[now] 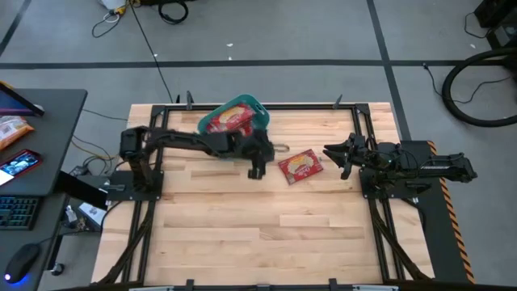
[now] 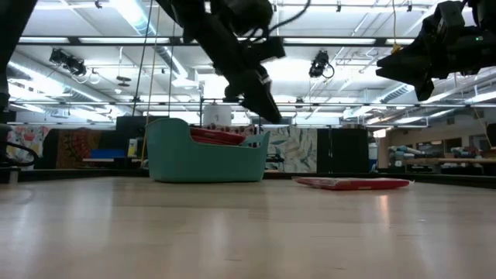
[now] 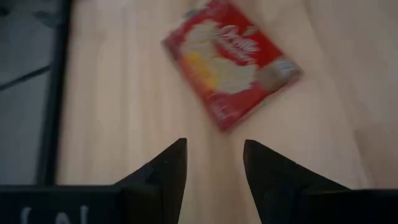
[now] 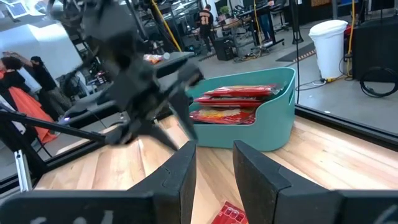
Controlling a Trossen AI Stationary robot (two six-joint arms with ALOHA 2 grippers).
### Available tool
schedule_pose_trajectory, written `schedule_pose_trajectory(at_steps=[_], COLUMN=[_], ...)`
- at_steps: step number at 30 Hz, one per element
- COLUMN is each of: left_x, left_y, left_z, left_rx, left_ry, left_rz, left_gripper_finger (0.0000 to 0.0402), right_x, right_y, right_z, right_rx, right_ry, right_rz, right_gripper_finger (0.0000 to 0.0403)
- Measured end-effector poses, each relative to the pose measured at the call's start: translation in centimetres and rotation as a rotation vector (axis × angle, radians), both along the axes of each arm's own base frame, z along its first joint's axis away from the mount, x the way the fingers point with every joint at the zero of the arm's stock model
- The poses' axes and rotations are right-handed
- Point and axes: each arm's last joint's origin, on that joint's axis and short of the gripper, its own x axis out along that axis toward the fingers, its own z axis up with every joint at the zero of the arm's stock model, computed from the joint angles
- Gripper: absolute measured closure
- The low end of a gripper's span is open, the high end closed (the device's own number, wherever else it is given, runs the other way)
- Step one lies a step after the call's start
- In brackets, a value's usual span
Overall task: Sort popcorn bags into baskets
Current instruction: Put the red popcorn bag into the green bin
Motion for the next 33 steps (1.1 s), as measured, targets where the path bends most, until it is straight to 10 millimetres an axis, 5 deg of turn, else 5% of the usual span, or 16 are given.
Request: schedule_pose_trajectory(at_steps=[10,20,33], left_x=[2.5,4.8,6.5], left_y=[-2.9,-3.7,-3.7], left_z=[-4.3,-6.7,-10.1], left_rx=[0.023,0.029,0.304], left_ry=[0.004,-0.030,0.114], left_rz=[-0.098,-0.118,-0.345], left_gripper_finger=[0.0240,0.0240,0.0240], right_x=[0.0,0.0,0.0], right_y=[0.0,0.0,0.0], right_z=[0.0,0.1,0.0], right_rx=[0.000,0.000,0.000], right_ry=[-0.004,-0.006,-0.005], right_rz=[0.000,0.000,0.000], right_gripper_finger=[0.0291,0.0291,0.0291])
